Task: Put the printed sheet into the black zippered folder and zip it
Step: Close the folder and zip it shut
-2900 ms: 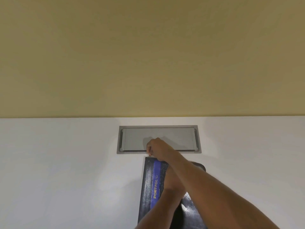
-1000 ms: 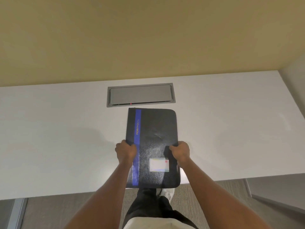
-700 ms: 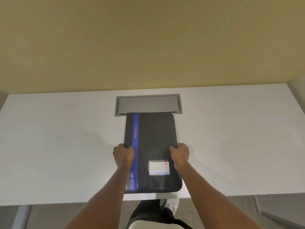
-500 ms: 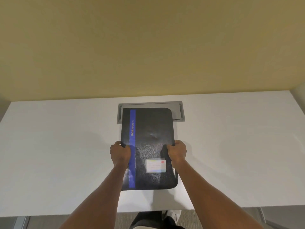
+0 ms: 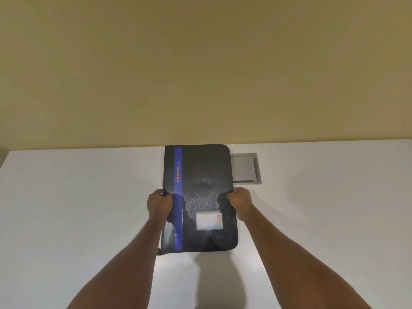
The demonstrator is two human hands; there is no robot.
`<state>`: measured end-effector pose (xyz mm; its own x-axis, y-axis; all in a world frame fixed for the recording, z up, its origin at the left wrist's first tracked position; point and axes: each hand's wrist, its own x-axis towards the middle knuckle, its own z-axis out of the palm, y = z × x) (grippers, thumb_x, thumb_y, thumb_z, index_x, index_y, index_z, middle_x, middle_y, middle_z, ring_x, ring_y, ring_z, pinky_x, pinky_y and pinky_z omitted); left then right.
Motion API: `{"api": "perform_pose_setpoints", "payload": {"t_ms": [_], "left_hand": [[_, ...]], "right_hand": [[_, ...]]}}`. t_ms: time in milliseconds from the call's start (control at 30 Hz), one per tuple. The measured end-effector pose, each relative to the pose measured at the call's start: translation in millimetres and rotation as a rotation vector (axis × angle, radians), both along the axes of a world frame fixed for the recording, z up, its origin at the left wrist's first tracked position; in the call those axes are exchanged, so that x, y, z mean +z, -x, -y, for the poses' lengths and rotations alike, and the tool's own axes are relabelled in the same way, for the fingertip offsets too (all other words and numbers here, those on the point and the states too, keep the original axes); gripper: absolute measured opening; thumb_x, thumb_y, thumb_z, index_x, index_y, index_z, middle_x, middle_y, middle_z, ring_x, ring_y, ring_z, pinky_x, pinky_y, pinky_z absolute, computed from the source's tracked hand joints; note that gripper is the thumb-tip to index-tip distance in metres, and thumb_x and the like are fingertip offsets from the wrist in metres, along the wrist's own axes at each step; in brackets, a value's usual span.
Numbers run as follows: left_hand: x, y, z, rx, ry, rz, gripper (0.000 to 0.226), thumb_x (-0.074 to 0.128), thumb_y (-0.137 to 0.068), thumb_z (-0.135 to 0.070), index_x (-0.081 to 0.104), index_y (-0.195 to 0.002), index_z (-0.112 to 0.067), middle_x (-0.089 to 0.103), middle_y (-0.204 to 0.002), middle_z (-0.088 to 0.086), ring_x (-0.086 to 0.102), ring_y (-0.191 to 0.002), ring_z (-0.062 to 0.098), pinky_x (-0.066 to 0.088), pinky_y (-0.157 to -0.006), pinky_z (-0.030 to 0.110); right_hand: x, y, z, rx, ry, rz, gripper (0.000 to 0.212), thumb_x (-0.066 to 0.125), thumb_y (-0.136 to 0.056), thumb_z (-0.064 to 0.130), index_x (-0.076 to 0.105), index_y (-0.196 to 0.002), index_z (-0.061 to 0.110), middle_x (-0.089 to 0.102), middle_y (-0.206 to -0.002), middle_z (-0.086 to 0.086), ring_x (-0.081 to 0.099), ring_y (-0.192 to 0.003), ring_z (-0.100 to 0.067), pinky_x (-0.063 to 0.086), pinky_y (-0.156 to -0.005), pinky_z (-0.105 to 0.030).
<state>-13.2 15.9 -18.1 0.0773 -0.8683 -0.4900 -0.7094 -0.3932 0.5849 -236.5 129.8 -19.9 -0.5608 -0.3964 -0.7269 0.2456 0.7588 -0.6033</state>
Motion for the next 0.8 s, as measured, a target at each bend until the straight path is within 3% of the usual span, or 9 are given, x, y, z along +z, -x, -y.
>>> {"api": "perform_pose_setpoints", "payload": {"t_ms": [100,333,467,533,633,800], "left_hand": [[-4,1,8,0.011,-0.020,-0.006,0.020,0.059,-0.088,-0.012,0.075,-0.099,-0.011,0.070,-0.084,0.004,0.066,-0.084,0.029,0.052,-0.076,0.032],[-15,-2,13,-0.014,-0.056,0.016,0.022,0.059,-0.090,-0.013,0.074,-0.106,-0.008,0.074,-0.100,0.014,0.068,-0.096,0.036,0.058,-0.090,0.041],[-16,0,10,-0.068,-0.058,0.033,0.026,0.057,-0.094,-0.013,0.069,-0.115,-0.002,0.072,-0.110,0.017,0.067,-0.101,0.038,0.058,-0.093,0.046],[-13,0,6,-0.101,-0.053,0.041,0.028,0.056,-0.095,-0.013,0.066,-0.118,-0.002,0.071,-0.113,0.017,0.066,-0.103,0.037,0.058,-0.093,0.046],[-8,-2,-3,-0.170,-0.023,0.062,0.032,0.056,-0.095,-0.012,0.062,-0.124,-0.003,0.069,-0.118,0.017,0.065,-0.107,0.037,0.057,-0.093,0.045],[5,-11,-33,-0.287,0.033,0.107,0.022,0.057,-0.094,-0.011,0.062,-0.115,-0.006,0.066,-0.110,0.012,0.063,-0.095,0.033,0.058,-0.083,0.041]], "right_hand": [[-5,1,6,0.010,-0.010,0.022,0.022,0.058,-0.100,0.006,0.069,-0.119,0.003,0.070,-0.116,-0.016,0.066,-0.107,-0.034,0.059,-0.096,-0.043],[-11,-3,9,0.014,-0.020,0.053,0.024,0.056,-0.100,0.004,0.068,-0.121,0.002,0.070,-0.120,-0.017,0.066,-0.109,-0.036,0.057,-0.100,-0.047],[-8,-7,6,0.074,-0.043,-0.016,0.024,0.060,-0.100,0.015,0.064,-0.124,0.008,0.068,-0.124,-0.012,0.065,-0.103,-0.028,0.058,-0.091,-0.034],[-2,-13,4,0.122,-0.073,-0.085,0.035,0.064,-0.098,0.024,0.057,-0.130,0.009,0.065,-0.128,-0.010,0.064,-0.109,-0.030,0.057,-0.096,-0.037],[10,-27,-2,0.323,-0.136,-0.335,0.048,0.065,-0.094,0.031,0.051,-0.135,0.011,0.058,-0.135,-0.010,0.058,-0.123,-0.032,0.050,-0.106,-0.047],[30,-59,-25,0.556,-0.044,-0.490,0.054,0.060,-0.098,0.031,0.042,-0.147,0.016,0.049,-0.147,-0.007,0.047,-0.135,-0.029,0.038,-0.114,-0.042]]}}
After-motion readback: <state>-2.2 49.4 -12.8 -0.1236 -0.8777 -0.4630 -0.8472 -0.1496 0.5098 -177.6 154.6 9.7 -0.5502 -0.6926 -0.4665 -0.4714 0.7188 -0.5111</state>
